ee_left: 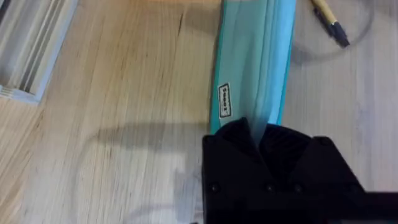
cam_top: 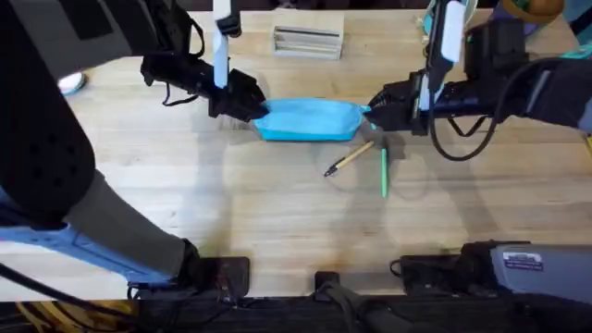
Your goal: Unzip the bag, pick up the pens from the table one at a time and place them inside, then zip the bag closed.
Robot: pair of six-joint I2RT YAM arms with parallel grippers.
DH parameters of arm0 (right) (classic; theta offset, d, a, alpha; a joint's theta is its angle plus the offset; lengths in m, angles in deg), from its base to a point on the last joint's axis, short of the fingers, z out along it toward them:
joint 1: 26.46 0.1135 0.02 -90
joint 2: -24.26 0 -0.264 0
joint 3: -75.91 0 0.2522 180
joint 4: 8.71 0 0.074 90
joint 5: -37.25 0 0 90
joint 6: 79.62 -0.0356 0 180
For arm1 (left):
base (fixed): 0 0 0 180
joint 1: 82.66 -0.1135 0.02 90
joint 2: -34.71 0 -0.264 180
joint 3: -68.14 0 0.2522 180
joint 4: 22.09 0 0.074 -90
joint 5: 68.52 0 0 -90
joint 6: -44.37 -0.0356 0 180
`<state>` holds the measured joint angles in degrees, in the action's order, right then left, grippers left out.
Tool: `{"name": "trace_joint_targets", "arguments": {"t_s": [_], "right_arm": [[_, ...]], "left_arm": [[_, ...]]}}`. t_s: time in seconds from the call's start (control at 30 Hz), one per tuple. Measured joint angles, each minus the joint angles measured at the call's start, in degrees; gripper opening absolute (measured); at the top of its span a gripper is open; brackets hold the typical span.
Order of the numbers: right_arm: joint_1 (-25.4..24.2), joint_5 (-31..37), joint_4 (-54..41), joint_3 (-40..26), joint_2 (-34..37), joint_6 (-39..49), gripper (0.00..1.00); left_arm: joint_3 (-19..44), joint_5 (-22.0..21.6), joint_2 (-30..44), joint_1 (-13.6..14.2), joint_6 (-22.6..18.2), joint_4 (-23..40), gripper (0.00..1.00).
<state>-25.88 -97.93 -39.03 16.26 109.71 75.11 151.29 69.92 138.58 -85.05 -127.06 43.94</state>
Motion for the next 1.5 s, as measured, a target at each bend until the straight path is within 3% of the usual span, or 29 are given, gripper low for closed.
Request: {"name": "trace_joint_targets", "arguments": {"t_s": [0.2,0.57,1.0,1.5], "right_arm": [[0.1,3.0,-0.2,0.0,-6.7,0.0,0.032],[3.8,3.7,0.5,-0.2,-6.9,-1.3,0.032],[7.8,5.1,8.0,-0.7,-6.9,-7.2,0.033],[8.0,5.3,8.0,-0.7,-6.9,-14.4,0.033]], "left_arm": [[0.0,0.2,0.0,0.1,0.0,0.1,0.042],[0.0,0.2,0.0,0.2,0.0,0.2,0.042],[0.0,0.0,0.0,0.0,0.0,0.2,0.042],[0.0,0.0,0.0,0.0,0.0,0.7,0.042]]}}
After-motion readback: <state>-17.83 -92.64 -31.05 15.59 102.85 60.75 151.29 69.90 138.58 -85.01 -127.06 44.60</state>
